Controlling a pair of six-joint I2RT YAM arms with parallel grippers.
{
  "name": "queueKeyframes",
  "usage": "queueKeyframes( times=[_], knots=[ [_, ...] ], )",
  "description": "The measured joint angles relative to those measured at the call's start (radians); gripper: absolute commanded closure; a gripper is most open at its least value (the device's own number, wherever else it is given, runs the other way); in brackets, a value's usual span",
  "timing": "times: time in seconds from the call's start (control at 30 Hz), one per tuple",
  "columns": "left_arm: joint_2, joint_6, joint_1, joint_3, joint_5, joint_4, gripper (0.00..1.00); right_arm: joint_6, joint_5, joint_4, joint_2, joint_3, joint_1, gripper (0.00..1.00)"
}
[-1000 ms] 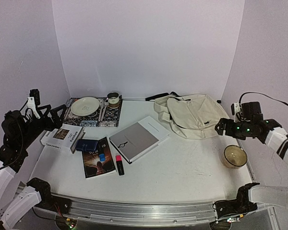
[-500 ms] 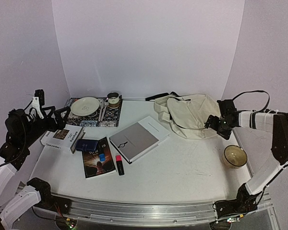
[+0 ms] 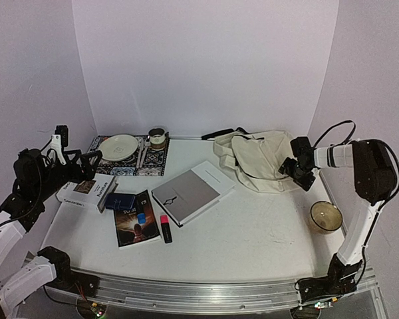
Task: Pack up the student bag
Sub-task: Pick up the student bag from the corner of the board.
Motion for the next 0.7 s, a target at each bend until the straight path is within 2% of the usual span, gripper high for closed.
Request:
queueKeyframes(
  times=[0.13, 0.23, 0.43, 0.6, 0.63, 0.7],
  knots=[
    [0.008, 0.001, 0.000, 0.000, 0.000, 0.000, 0.01, 0.032, 0.043, -0.021, 0.093, 0.067, 0.000, 0.03],
    [0.012, 0.004, 0.000, 0.000, 0.000, 0.000, 0.01, 0.054, 0.072, -0.026, 0.149, 0.106, 0.000, 0.16],
    [0.015, 0.012, 0.000, 0.000, -0.001, 0.000, 0.01, 0.072, 0.093, -0.025, 0.223, 0.190, 0.006, 0.61],
    [0.015, 0.022, 0.000, 0.000, -0.006, 0.000, 0.01, 0.056, 0.089, -0.007, 0.234, 0.206, 0.006, 0.94],
    [0.015, 0.023, 0.000, 0.000, -0.007, 0.000, 0.01, 0.046, 0.090, -0.009, 0.233, 0.209, 0.006, 0.99],
    [0.015, 0.023, 0.000, 0.000, -0.008, 0.000, 0.00, 0.018, 0.090, -0.018, 0.229, 0.216, 0.006, 1.00]
  ],
)
